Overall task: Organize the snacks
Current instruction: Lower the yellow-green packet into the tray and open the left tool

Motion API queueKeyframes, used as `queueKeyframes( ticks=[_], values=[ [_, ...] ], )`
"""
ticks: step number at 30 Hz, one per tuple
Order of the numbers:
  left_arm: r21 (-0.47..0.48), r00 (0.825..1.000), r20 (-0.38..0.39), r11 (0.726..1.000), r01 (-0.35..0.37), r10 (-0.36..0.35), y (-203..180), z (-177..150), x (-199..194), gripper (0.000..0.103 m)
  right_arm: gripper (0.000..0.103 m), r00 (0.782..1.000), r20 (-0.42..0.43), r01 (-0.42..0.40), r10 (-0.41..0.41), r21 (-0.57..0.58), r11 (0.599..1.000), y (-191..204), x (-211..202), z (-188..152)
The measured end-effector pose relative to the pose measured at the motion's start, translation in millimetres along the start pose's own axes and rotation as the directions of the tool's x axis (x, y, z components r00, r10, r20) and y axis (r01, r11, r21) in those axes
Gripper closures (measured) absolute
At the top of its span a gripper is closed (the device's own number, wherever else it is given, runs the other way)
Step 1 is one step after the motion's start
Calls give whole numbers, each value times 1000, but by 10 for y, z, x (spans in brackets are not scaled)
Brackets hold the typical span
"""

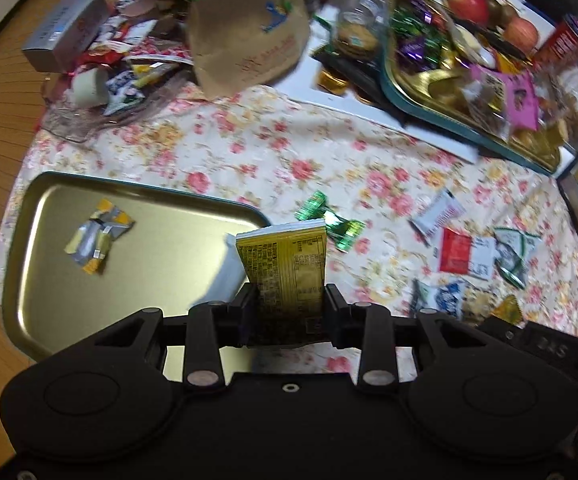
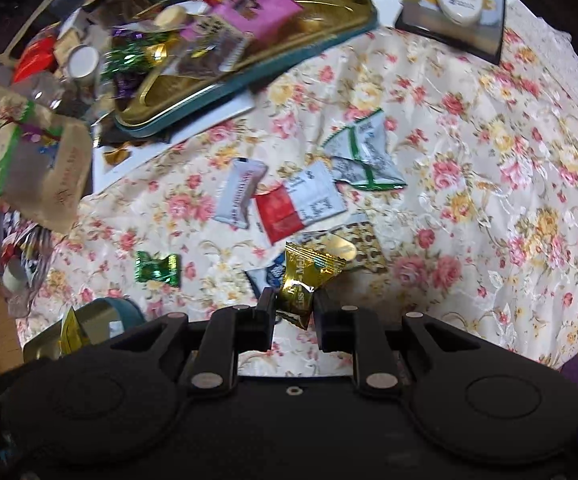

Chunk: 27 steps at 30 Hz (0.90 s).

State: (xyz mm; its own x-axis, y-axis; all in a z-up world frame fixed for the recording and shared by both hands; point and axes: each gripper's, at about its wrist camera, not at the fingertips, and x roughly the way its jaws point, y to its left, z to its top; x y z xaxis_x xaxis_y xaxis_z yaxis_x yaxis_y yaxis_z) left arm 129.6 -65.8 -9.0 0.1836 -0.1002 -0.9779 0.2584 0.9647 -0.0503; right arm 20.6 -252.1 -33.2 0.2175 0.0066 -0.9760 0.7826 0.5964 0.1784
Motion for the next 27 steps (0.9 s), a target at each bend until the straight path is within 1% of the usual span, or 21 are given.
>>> queueKeyframes(
  ticks=[3,11,16,23,27],
  values=[
    [-33,1000,8,999,-26,26,153,34,7,59,82,1000,16,-25,26,-43,999,138,-55,-45],
    [-102,999,4,994,-45,46,519,77,25,59,82,995,63,-62,76,-196,979,592,-157,-236],
    [-169,1000,-9,985,-25,23,780,88,24,59,82,993,44,-89,105,-277,957,826,-127,-385],
    [-221,998,7,973,-66,70,1061,100,-19,59,82,992,22,-109,126,-375,921,1132,-96,-629],
    [-220,995,14,971,-90,95,1159,108,-45,58,82,989,6,-132,148,-409,903,1273,-88,-719]
  ],
)
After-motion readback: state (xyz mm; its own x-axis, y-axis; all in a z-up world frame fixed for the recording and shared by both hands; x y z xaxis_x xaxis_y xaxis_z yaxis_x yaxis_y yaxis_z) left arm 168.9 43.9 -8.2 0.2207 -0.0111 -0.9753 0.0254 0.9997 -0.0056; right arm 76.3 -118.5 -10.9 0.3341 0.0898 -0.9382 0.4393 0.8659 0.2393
